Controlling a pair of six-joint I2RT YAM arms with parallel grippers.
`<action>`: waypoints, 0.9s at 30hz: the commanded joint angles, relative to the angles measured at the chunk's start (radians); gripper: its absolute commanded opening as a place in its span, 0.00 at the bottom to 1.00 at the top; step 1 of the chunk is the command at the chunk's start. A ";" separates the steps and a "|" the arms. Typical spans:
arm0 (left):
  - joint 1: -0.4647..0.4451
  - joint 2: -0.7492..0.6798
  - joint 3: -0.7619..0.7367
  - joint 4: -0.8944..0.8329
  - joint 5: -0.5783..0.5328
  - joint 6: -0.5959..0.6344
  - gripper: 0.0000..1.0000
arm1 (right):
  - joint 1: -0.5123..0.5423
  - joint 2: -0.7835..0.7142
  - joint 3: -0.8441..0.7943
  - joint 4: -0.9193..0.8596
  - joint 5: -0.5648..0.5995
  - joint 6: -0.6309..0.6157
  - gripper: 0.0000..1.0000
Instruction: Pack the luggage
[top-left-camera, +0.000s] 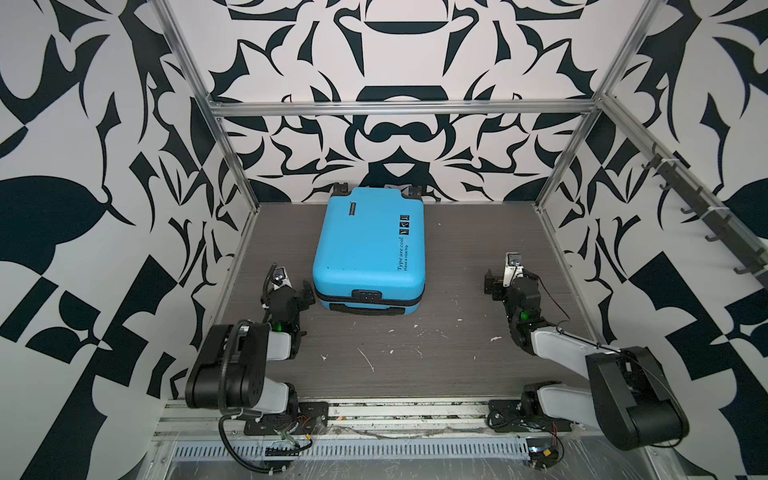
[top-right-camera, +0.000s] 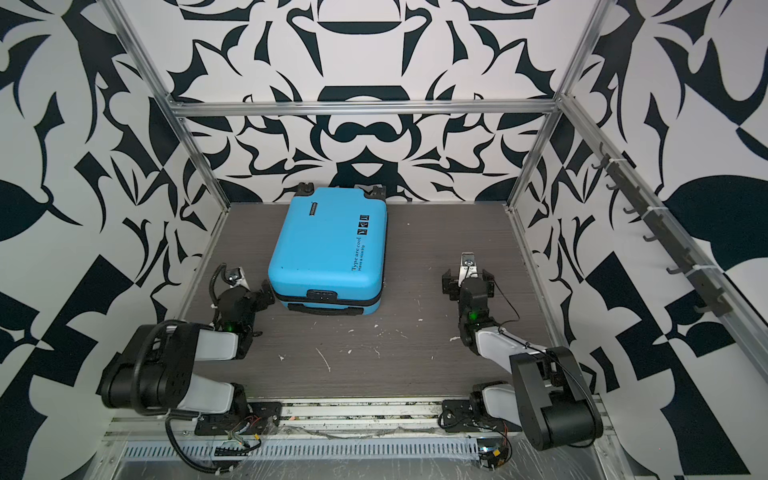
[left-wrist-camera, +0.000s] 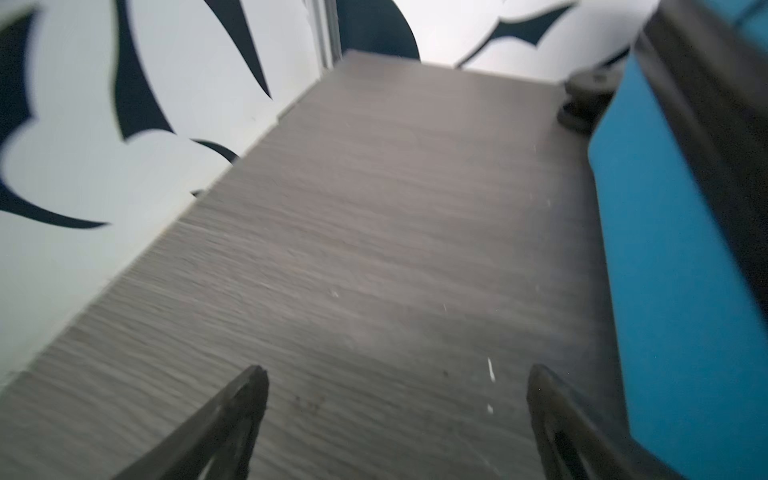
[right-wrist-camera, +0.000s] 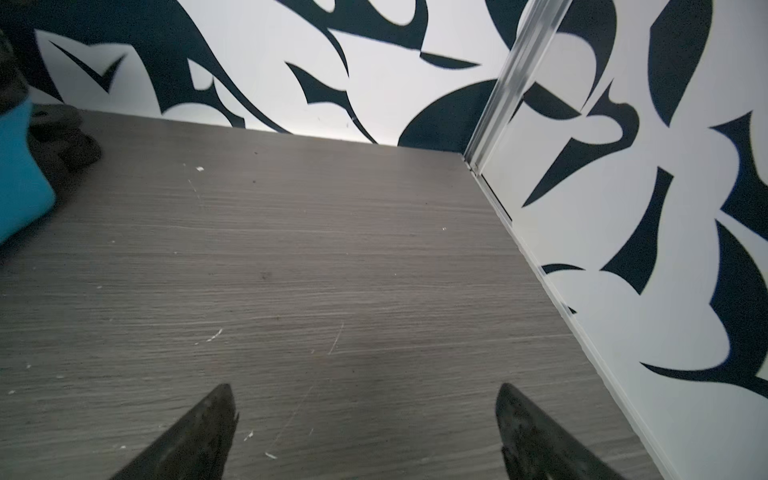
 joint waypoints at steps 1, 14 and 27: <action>-0.002 -0.044 0.044 0.059 0.048 0.017 0.99 | -0.004 0.115 -0.060 0.262 -0.052 0.008 0.99; -0.038 0.094 0.143 0.023 0.073 0.087 0.99 | -0.034 0.291 0.089 0.148 -0.041 0.053 0.99; -0.039 0.087 0.141 0.022 0.075 0.083 0.99 | -0.036 0.286 0.074 0.165 0.038 0.079 0.99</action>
